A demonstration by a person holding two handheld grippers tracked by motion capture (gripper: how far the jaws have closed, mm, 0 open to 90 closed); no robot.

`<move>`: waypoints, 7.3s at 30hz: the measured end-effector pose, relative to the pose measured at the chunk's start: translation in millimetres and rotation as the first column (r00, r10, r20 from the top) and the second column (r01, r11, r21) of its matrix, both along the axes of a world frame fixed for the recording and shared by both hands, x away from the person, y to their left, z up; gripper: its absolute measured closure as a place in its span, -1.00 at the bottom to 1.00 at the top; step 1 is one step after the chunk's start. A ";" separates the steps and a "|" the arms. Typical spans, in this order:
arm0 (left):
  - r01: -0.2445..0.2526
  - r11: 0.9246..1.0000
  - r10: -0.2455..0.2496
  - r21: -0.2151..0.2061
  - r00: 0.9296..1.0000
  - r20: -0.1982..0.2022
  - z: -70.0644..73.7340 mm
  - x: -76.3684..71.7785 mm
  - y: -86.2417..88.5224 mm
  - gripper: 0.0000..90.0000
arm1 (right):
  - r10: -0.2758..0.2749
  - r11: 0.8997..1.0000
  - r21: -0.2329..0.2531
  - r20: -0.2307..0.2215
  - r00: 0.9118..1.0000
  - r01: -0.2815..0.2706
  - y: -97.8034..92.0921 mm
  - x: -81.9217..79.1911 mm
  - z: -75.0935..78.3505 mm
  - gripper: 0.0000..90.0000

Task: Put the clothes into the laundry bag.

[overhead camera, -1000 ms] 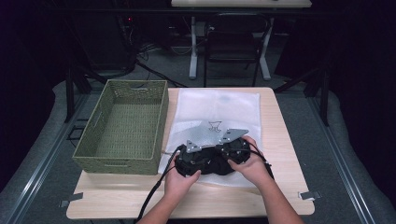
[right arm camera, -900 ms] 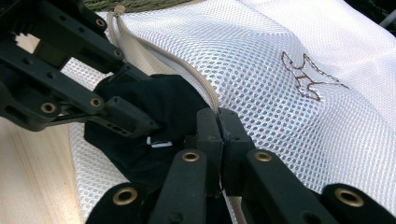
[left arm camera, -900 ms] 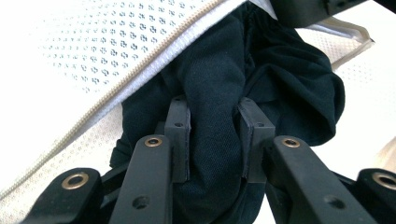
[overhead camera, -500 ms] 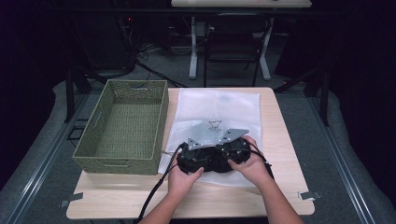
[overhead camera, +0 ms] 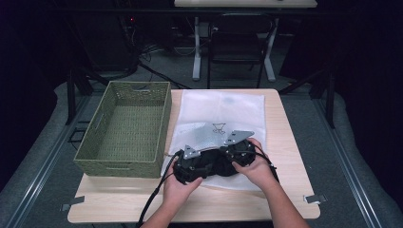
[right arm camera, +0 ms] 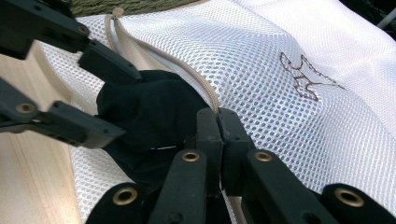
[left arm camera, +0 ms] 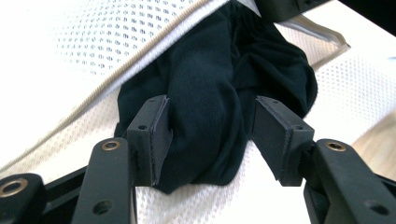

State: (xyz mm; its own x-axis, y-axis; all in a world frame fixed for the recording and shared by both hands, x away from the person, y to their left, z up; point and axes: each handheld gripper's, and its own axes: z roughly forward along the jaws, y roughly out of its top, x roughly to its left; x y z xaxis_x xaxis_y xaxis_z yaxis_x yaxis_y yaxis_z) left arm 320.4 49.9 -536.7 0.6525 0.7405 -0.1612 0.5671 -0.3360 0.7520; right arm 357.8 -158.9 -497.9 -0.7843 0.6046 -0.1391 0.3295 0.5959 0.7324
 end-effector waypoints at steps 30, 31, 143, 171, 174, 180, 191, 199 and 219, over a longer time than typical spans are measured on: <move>-0.024 0.998 0.026 0.066 0.999 -0.022 -25.4 -5.7 10.4 0.39 | 0.001 1.000 -0.001 0.002 1.000 -0.001 0.6 -0.9 0.2 0.98; -0.024 0.998 0.025 0.065 0.999 -0.027 -25.2 -5.5 10.3 0.42 | 0.001 1.000 -0.001 0.002 1.000 -0.001 0.7 -0.9 0.2 0.98; 0.019 0.998 -0.019 0.057 1.000 0.005 -29.6 9.5 -52.8 0.99 | 0.000 1.000 0.016 0.002 1.000 0.000 -2.0 -0.1 1.1 0.98; -0.080 0.995 0.079 0.061 0.997 0.017 -30.4 32.0 -29.0 0.88 | -0.003 1.000 0.018 0.002 1.000 0.002 -2.8 -0.2 1.6 0.98; -0.067 0.996 0.066 0.051 0.998 0.017 -27.8 28.0 -27.8 0.78 | -0.003 1.000 0.019 0.002 1.000 0.003 -2.9 0.0 1.6 0.98; -0.039 0.999 0.039 0.022 0.999 0.007 -22.5 14.5 -27.0 0.57 | -0.004 1.000 0.020 0.003 1.000 0.004 -3.1 0.0 1.9 0.98; 0.025 1.000 -0.025 0.003 0.999 -0.039 -28.6 -10.3 -38.9 0.40 | -0.005 1.000 0.021 0.003 1.000 0.005 -2.8 -0.2 1.8 0.98; -0.034 0.999 0.036 0.041 0.998 -0.053 -39.7 0.8 -44.9 0.16 | -0.003 1.000 0.020 0.003 1.000 0.003 -2.7 -0.1 1.6 0.98; -0.094 0.993 0.094 0.065 0.996 -0.005 -39.8 19.2 -43.7 0.93 | -0.004 1.000 0.022 -0.003 1.000 0.004 -3.0 -0.6 1.5 0.98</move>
State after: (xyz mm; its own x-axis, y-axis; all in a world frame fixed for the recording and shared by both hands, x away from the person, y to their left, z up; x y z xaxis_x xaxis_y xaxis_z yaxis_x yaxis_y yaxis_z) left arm 339.7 6.2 -576.5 0.5784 0.8075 -0.1160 0.6043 -0.3285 0.7259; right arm 357.2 -161.9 -496.4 -0.7820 0.6109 -0.1233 0.3346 0.5785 0.7440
